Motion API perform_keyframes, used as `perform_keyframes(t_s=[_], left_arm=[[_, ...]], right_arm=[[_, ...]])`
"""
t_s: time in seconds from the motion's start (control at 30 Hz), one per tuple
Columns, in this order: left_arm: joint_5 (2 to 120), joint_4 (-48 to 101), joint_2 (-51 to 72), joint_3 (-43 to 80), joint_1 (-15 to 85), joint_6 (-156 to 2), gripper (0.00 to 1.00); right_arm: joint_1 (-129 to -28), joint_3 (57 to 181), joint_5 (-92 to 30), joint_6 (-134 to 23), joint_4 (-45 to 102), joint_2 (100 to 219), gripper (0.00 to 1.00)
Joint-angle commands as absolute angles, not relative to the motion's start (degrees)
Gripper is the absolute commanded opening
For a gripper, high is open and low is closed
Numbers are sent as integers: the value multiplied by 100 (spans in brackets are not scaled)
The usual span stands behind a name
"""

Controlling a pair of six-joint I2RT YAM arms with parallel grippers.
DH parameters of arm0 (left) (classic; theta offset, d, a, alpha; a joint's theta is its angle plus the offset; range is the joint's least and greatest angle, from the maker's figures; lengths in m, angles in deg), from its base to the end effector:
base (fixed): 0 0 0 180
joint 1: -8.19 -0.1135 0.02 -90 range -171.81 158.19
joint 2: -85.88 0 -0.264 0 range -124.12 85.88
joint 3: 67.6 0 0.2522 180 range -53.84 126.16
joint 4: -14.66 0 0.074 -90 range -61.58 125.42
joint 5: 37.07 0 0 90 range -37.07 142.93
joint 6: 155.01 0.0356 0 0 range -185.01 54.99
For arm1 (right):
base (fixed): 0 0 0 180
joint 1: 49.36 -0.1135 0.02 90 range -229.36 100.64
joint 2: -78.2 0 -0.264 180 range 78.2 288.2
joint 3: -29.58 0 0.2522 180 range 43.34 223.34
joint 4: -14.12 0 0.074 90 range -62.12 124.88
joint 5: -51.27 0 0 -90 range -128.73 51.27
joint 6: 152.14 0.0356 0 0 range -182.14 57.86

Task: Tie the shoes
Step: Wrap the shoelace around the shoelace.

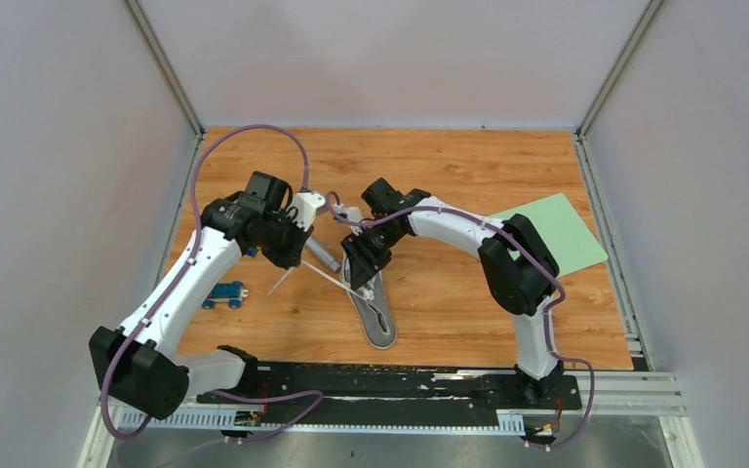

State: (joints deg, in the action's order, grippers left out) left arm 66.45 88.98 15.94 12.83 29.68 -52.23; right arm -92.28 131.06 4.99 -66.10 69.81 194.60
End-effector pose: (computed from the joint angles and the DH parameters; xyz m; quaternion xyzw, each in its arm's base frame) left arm 0.2066 -0.0903 0.3099 0.3104 0.9165 -0.1314 0.2155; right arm 0.2866 0.3001 0.1910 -0.4214 0.8144 0.3981 0.0250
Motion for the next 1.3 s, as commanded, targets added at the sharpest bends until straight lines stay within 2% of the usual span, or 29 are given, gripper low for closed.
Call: perform_keyframes(t_s=[0.0,0.07,0.23,0.27,0.4,0.5,0.63,0.87,0.9,1.0,1.07,1.27], left_arm=[[6669,8781,1762,1239,2896,-5127,0],[6787,8781,1759,1230,2893,-5092,0],[7002,8762,1695,1218,2893,-5026,0],[7041,8752,1664,1215,2893,-5025,0],[7151,8718,1566,1198,2893,-5014,0],[7213,8694,1423,1188,2897,-4988,0],[7209,8668,1219,1173,2893,-4961,0],[7019,8689,1077,1194,2893,-4875,0],[7030,8707,1067,1201,2893,-4861,0],[6968,8687,1099,1185,2893,-4892,0],[6901,8664,1134,1177,2895,-4916,0],[6662,8814,1345,1246,2876,-4676,0]], right_arm=[[-9563,13339,-340,-6969,7355,19455,49],[-9622,13304,-562,-7039,7402,19410,40],[-9586,13341,-891,-7160,7409,19121,2],[-9545,13386,-920,-7164,7425,19034,0],[-9189,13516,-703,-7082,7428,18606,0],[-8740,13412,-6,-6930,7343,18227,0],[-8197,13021,800,-6723,7122,17841,0],[-7705,12284,1449,-6619,6779,17424,0],[-7723,12246,1427,-6610,6756,17430,1],[-7905,12348,1103,-6548,6659,17606,22],[-8176,12590,778,-6603,6704,17863,33],[-8888,13873,-248,-7136,7460,19024,36]])
